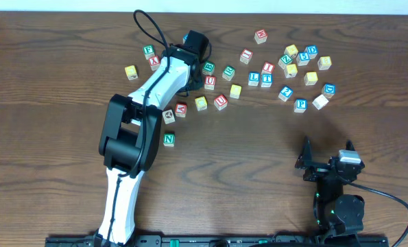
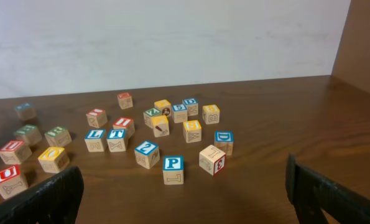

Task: Spell out NEURIPS
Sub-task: 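Lower the left gripper and close it on the red E block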

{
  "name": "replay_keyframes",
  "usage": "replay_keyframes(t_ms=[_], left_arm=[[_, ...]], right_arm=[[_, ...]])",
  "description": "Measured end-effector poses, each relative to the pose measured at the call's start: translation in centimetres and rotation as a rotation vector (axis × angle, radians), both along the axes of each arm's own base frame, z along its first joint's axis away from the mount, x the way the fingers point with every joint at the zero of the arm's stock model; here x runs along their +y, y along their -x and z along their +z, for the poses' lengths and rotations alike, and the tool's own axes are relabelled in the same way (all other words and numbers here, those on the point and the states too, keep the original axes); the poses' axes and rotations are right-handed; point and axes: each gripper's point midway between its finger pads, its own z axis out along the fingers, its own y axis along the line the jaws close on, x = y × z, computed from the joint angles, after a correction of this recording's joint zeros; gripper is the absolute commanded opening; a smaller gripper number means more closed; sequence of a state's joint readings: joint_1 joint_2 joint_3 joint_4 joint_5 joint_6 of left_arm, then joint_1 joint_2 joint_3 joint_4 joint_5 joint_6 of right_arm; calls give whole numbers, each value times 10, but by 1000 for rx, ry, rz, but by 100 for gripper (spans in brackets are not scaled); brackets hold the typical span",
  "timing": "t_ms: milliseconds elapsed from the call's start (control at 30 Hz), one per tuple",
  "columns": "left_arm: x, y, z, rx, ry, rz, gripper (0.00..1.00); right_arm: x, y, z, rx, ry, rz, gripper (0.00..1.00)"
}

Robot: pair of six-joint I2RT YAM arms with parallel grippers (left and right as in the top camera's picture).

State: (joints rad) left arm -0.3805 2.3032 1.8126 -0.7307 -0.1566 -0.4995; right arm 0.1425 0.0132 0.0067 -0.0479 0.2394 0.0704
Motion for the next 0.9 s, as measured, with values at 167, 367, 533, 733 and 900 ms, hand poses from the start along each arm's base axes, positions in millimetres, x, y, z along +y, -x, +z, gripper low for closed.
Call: replay_keyframes(t_ms=[167,367,533,733,900], left_arm=[[0,0,0,0,0,0,42],[0,0,0,0,-1,-2,32],[0,-1,0,-3,-3,-2,30],[0,-1,0,-4,-2,-2,30],[0,-2,-1,-13,-2,-1,28]], right_arm=[[0,0,0,0,0,0,99],[0,0,0,0,0,0,100],[0,0,0,0,0,0,99],[0,0,0,0,0,0,99],[0,0,0,0,0,0,99]])
